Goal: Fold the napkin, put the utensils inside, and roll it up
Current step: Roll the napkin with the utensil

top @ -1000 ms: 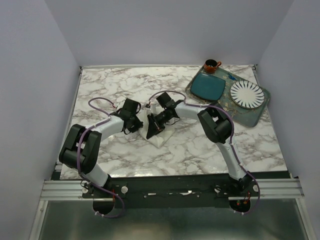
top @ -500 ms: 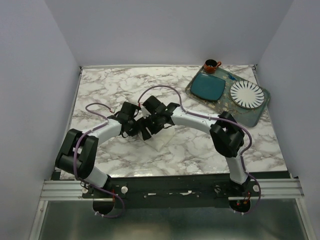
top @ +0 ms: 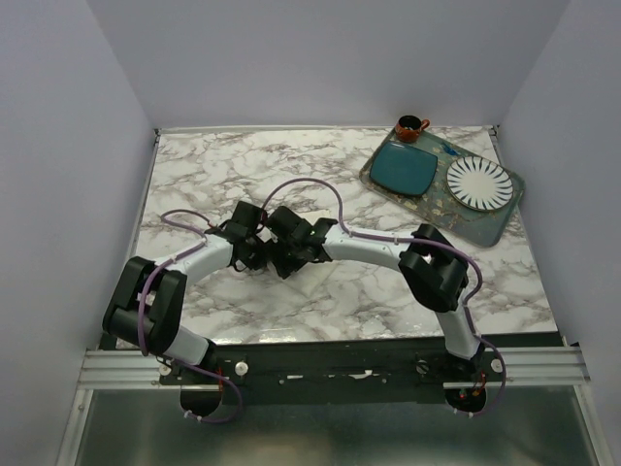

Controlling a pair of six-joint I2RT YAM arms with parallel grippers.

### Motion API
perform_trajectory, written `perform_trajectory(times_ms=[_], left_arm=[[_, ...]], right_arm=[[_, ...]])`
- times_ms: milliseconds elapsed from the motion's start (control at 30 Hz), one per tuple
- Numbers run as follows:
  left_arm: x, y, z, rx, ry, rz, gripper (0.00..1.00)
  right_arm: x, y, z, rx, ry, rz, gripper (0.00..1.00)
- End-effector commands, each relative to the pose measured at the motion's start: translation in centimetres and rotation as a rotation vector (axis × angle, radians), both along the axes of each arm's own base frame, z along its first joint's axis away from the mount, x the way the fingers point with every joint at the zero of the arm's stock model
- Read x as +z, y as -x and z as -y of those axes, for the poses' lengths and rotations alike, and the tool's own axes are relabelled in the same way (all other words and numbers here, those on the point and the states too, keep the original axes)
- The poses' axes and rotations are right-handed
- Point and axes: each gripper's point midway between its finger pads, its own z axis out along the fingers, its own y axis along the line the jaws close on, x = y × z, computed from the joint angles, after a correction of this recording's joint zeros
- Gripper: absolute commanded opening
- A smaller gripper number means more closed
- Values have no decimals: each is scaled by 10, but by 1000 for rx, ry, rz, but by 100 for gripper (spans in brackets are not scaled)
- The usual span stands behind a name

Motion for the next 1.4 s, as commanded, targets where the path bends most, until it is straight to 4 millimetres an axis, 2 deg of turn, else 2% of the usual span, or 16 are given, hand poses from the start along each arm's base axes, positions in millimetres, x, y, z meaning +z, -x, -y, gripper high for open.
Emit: perform_trajectory(times_ms=[0, 167, 300, 400, 500, 533, 633, 700, 733, 800, 833, 900, 933, 1067, 1133, 1367], left_arm=[[-13, 30, -7, 15, -21, -109, 0], [-12, 29, -8, 22, -22, -104, 0], [-12, 32, -6, 21, -7, -110, 0], [-9, 31, -8, 15, -14, -94, 0], [-5, 29, -13, 10, -29, -79, 0], [-5, 29, -14, -4, -37, -71, 0], [-3, 27, -22, -23, -67, -32, 0], [2, 25, -27, -57, -98, 4, 1], [3, 25, -33, -58, -128, 15, 19], [13, 25, -37, -82, -152, 66, 41], [17, 25, -41, -82, -163, 83, 55], [28, 26, -46, -86, -181, 130, 64], [32, 26, -47, -85, -181, 146, 73], [35, 31, -40, -118, -139, 165, 78], [32, 30, -29, -153, -95, 161, 81], [35, 8, -9, -188, -75, 209, 81]], right_arm=[[-2, 10, -15, 33, -78, 13, 65], [-17, 11, -6, 26, -52, 18, 69], [-38, 11, 4, 9, 4, 18, 68], [-51, 11, 13, -4, 35, 25, 58], [-56, 12, 20, -9, 34, 18, 37], [-56, 14, 20, 3, 11, -10, 26], [-53, 21, 17, 60, -86, -103, 12], [-56, 24, 16, 92, -120, -158, 7], [-54, 26, 15, 116, -175, -232, 6], [-56, 28, 13, 138, -244, -339, 4], [-50, 29, 14, 158, -316, -419, 4], [-49, 27, 13, 168, -381, -507, 4], [-43, 27, 15, 183, -437, -575, 4], [-33, 20, 18, 190, -553, -736, 5], [-29, 19, 17, 204, -603, -824, 6], [-33, 16, 21, 162, -631, -929, 7]])
